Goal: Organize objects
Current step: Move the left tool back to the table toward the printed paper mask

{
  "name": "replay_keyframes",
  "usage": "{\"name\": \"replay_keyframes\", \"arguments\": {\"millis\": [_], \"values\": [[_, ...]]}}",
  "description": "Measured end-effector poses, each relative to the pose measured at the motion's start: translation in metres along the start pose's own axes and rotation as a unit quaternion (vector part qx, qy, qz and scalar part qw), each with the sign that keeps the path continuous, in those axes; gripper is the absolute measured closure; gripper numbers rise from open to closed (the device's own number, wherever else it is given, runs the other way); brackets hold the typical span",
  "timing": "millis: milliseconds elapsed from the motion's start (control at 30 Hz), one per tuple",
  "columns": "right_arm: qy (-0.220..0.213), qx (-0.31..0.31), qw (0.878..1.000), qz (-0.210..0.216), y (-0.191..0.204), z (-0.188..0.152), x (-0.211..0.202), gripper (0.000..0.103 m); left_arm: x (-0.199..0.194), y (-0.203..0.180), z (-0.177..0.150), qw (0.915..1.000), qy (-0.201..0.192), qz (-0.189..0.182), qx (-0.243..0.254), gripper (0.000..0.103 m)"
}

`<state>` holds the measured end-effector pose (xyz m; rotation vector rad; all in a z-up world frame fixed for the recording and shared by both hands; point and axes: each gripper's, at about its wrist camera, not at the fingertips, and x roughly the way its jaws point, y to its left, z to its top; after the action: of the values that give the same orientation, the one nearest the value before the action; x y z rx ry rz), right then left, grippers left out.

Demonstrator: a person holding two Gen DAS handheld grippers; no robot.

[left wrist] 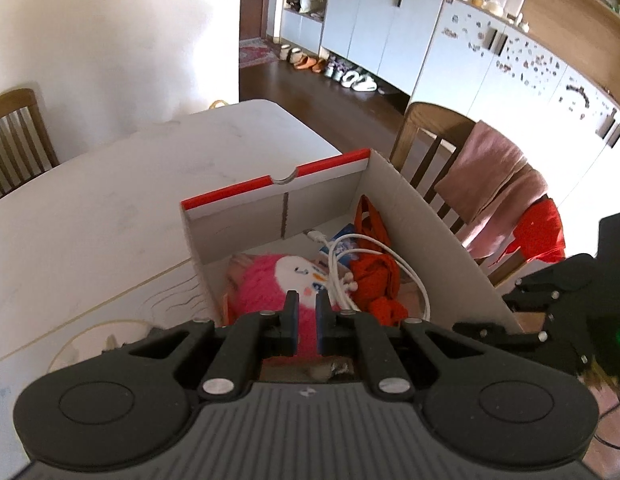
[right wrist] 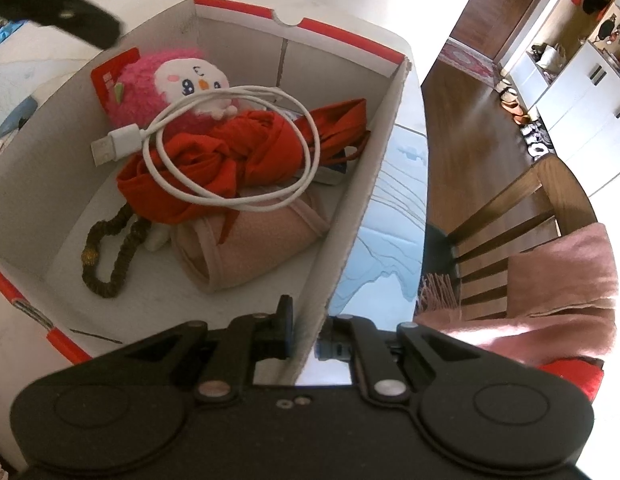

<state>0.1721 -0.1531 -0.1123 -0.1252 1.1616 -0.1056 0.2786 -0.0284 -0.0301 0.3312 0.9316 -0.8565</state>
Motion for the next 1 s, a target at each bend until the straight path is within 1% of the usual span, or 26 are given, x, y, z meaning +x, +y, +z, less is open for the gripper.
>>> {"name": "replay_keyframes", "arguments": {"millis": [200, 300, 633, 733, 800, 833, 867, 900, 933, 967, 1000], "values": [[0.002, 0.021, 1.000, 0.010, -0.011, -0.002, 0.000, 0.096, -0.029, 0.015, -0.020, 0.9996, -0.016, -0.006, -0.024, 0.096], [0.004, 0.039, 0.999, 0.014, -0.018, -0.002, 0.001, 0.097, -0.042, 0.023, -0.031, 0.9992, -0.022, -0.003, -0.033, 0.096], [0.007, 0.076, 0.997, 0.019, -0.029, -0.005, 0.000, 0.099, -0.075, 0.048, -0.070, 0.9973, -0.032, 0.029, -0.060, 0.096], [0.007, 0.079, 0.997, 0.019, -0.031, -0.006, -0.001, 0.099, -0.082, 0.056, -0.083, 0.9960, -0.032, 0.032, -0.077, 0.096], [0.008, 0.080, 0.997, 0.019, -0.031, -0.007, -0.001, 0.099, -0.084, 0.061, -0.093, 0.9949, -0.031, 0.036, -0.088, 0.092], [0.008, 0.081, 0.997, 0.019, -0.032, -0.006, -0.001, 0.099, -0.085, 0.063, -0.098, 0.9944, -0.031, 0.041, -0.092, 0.087], [0.009, 0.081, 0.997, 0.018, -0.032, -0.006, -0.001, 0.099, -0.086, 0.065, -0.103, 0.9939, -0.030, 0.046, -0.096, 0.080], [0.009, 0.080, 0.997, 0.018, -0.031, -0.006, -0.001, 0.099, -0.087, 0.068, -0.110, 0.9930, -0.031, 0.054, -0.100, 0.075], [0.009, 0.079, 0.997, 0.017, -0.031, -0.007, -0.002, 0.099, -0.086, 0.070, -0.115, 0.9922, -0.031, 0.062, -0.104, 0.065], [0.009, 0.078, 0.997, 0.017, -0.030, -0.007, -0.002, 0.099, -0.086, 0.073, -0.121, 0.9911, -0.032, 0.071, -0.108, 0.048], [0.010, 0.077, 0.997, 0.017, -0.029, -0.007, -0.003, 0.099, -0.086, 0.075, -0.128, 0.9900, -0.032, 0.080, -0.112, 0.042]]}}
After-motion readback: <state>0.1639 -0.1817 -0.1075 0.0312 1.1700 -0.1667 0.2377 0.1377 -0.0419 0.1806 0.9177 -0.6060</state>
